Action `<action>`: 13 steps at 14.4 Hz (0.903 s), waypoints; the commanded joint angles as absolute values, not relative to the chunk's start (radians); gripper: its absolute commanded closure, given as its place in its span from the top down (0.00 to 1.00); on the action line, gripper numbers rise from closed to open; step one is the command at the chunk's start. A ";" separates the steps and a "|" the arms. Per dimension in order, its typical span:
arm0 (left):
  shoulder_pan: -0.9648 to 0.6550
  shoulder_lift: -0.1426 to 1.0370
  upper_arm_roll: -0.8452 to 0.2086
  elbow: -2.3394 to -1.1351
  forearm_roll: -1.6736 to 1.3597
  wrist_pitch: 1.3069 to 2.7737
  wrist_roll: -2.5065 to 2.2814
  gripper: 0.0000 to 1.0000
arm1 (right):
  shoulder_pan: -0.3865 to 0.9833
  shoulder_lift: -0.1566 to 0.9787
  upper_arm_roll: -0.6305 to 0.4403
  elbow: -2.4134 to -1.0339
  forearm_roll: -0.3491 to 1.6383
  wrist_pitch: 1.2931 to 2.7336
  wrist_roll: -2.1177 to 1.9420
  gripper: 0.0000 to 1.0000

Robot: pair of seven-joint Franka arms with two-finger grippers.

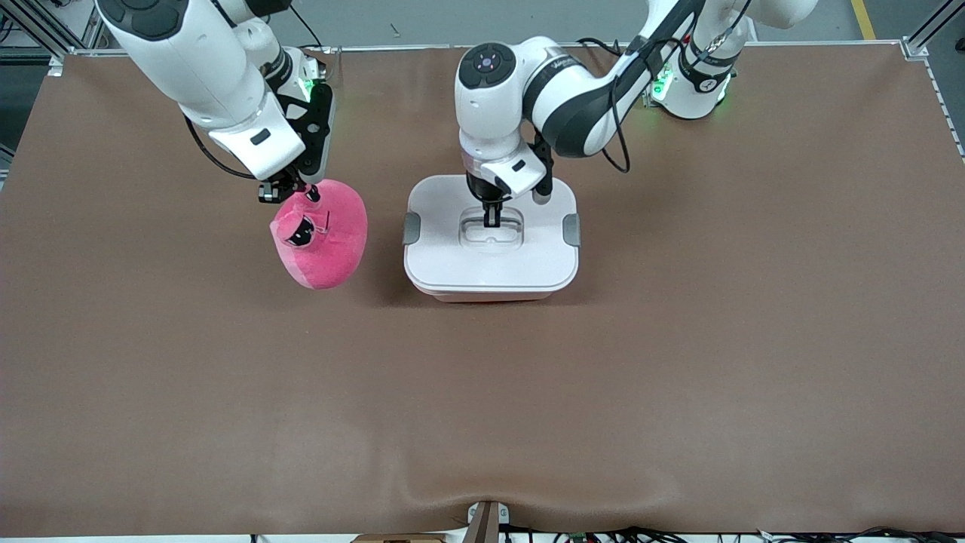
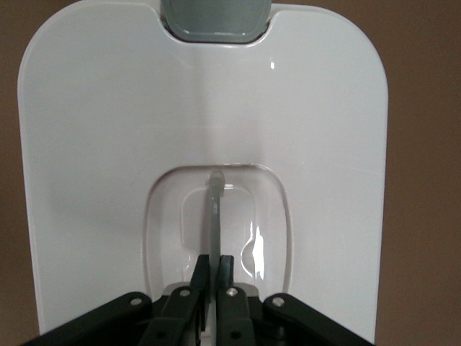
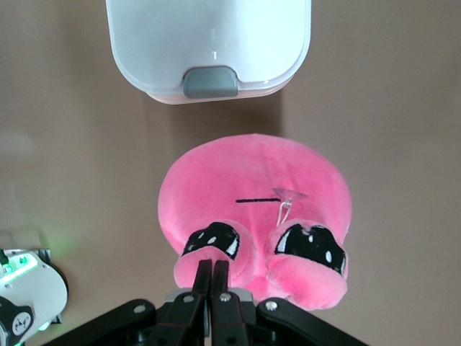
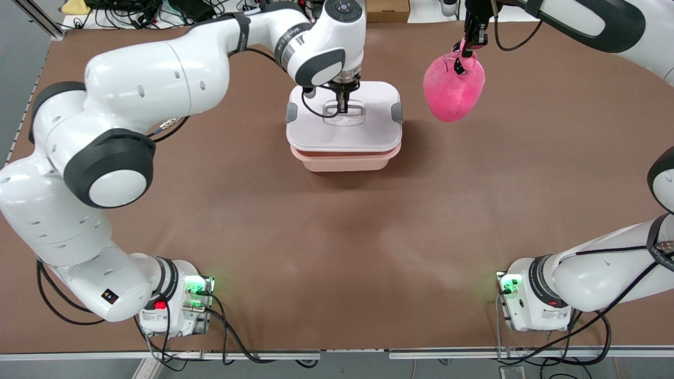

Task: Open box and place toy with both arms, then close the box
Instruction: 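Lift the white lid off with the left gripper, moving it beside the box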

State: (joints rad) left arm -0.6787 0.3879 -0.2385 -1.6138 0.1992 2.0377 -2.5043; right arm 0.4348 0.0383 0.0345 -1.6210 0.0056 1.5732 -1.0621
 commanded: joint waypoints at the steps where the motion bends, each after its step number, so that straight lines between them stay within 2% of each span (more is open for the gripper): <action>1: -0.663 0.310 -0.239 -1.617 0.178 1.956 -2.418 0.00 | 0.459 -0.009 0.028 -1.652 0.011 1.583 -1.098 0.00; 6: -0.504 0.192 -0.239 -1.609 0.097 1.839 -2.116 0.00 | 0.560 -0.009 0.028 -1.654 0.003 1.629 -1.100 0.00; 9: -0.367 0.186 -0.238 -1.543 0.049 1.764 -1.901 0.00 | 0.590 0.014 0.028 -1.654 0.011 1.692 -1.097 0.00; 13: -0.233 0.199 -0.235 -1.490 0.020 1.750 -1.694 0.00 | 0.666 0.054 0.028 -1.654 0.009 1.778 -1.097 0.00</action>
State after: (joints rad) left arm -0.2706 0.1831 -0.2282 -1.5386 0.0439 1.7781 -1.7708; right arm 0.6251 0.0436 0.0373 -1.6502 0.0057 1.7444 -1.0896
